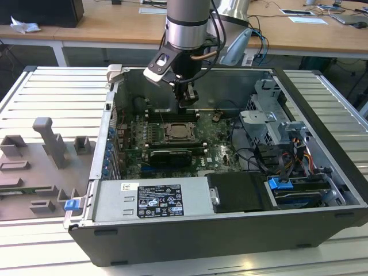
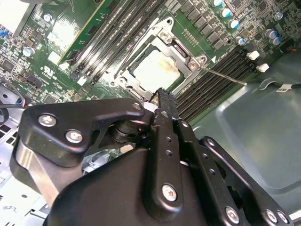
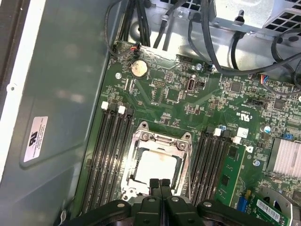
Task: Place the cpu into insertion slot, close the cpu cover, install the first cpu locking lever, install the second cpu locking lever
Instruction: 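Install the first cpu locking lever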
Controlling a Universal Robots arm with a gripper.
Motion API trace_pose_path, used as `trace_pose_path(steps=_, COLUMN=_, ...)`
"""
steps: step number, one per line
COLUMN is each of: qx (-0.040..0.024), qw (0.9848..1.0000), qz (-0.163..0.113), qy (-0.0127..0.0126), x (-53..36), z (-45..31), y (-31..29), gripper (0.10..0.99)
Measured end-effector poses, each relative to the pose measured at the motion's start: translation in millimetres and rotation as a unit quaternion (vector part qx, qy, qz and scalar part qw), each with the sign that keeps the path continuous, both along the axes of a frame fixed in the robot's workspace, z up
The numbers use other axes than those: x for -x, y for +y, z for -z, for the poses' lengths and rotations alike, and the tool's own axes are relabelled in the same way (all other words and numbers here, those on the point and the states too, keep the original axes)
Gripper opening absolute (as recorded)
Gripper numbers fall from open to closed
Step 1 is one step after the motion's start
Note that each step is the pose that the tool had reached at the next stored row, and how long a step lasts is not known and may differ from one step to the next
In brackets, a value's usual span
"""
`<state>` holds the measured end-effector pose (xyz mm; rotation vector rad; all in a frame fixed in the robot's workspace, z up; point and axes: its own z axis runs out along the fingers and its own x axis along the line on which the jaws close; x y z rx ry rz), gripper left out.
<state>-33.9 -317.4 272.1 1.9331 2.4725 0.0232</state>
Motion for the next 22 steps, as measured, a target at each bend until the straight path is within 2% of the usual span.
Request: trace_pose_path(steps=22, qx=0.0, qw=0.9997, qz=-0.022, qy=0.0, x=0.0, z=0.0, y=0.0, gripper=0.106)
